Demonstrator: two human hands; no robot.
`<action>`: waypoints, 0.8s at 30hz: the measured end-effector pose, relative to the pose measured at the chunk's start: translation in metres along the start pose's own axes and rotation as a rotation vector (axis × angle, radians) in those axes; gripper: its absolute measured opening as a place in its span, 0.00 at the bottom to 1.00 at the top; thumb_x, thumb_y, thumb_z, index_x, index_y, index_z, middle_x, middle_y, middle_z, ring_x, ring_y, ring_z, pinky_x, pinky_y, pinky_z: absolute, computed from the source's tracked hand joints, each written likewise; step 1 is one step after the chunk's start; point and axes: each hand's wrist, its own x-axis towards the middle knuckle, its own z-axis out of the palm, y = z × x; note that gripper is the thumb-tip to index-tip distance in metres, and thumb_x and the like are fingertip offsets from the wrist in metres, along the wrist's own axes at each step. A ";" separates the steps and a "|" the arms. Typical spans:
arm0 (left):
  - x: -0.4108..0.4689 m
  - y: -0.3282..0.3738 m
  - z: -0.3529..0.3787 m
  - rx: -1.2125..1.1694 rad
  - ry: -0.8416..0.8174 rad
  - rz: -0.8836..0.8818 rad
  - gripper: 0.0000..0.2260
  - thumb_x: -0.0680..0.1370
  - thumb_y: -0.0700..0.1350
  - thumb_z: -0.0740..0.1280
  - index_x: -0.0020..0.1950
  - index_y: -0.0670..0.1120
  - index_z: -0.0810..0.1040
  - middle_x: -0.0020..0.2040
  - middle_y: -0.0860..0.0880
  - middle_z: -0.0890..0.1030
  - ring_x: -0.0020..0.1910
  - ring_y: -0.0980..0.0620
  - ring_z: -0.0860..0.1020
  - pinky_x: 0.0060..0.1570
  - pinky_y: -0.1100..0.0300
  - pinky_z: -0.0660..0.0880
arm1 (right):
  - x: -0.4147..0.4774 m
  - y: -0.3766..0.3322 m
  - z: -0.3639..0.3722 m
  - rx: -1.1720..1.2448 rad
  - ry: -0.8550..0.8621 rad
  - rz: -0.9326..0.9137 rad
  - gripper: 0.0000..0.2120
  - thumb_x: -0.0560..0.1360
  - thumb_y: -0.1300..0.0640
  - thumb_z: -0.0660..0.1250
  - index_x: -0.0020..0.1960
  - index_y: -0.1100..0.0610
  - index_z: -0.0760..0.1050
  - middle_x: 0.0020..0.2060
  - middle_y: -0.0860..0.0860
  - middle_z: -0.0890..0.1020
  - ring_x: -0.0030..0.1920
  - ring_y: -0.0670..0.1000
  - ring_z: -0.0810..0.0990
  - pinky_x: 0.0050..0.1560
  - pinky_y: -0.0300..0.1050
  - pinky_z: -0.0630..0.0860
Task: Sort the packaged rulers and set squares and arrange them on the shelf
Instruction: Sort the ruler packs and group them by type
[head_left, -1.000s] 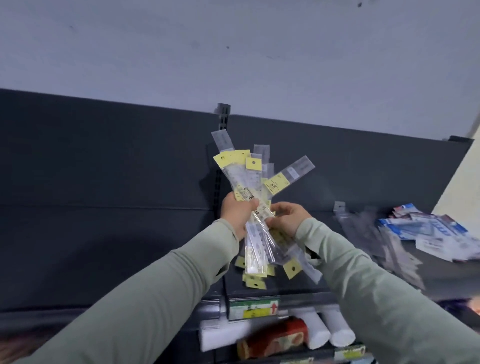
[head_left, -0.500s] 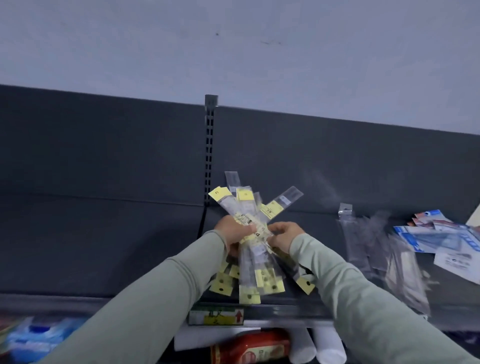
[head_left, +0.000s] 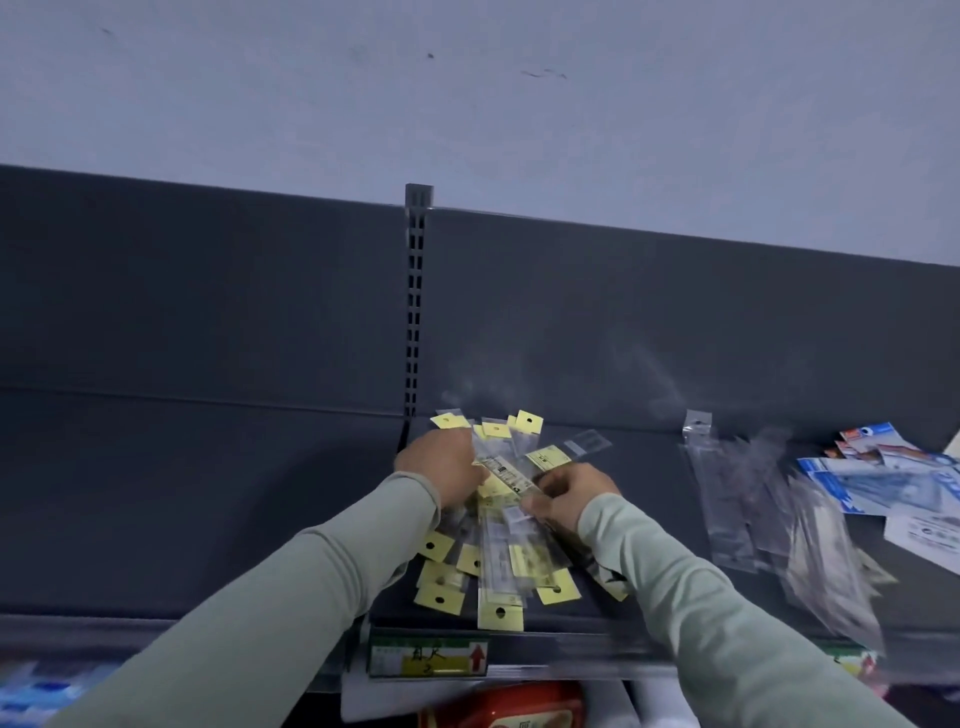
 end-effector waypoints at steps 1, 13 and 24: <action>-0.001 0.000 0.001 -0.030 0.013 0.024 0.09 0.79 0.51 0.65 0.54 0.48 0.74 0.53 0.49 0.78 0.51 0.49 0.77 0.50 0.54 0.75 | 0.001 0.000 -0.001 -0.007 -0.005 0.008 0.13 0.68 0.46 0.74 0.49 0.50 0.80 0.49 0.47 0.82 0.49 0.49 0.79 0.52 0.40 0.74; -0.006 0.010 0.020 -0.432 0.117 -0.063 0.18 0.78 0.48 0.66 0.68 0.48 0.71 0.65 0.49 0.75 0.60 0.50 0.74 0.59 0.56 0.72 | -0.007 0.007 -0.001 0.659 0.147 -0.059 0.18 0.72 0.73 0.54 0.30 0.53 0.66 0.34 0.56 0.78 0.29 0.52 0.76 0.34 0.46 0.73; -0.003 0.024 0.026 0.145 -0.097 -0.091 0.28 0.77 0.60 0.62 0.74 0.52 0.62 0.75 0.45 0.62 0.72 0.42 0.61 0.68 0.45 0.60 | -0.020 0.023 -0.005 0.736 0.142 -0.153 0.16 0.77 0.68 0.56 0.48 0.50 0.76 0.37 0.56 0.81 0.33 0.51 0.76 0.32 0.41 0.75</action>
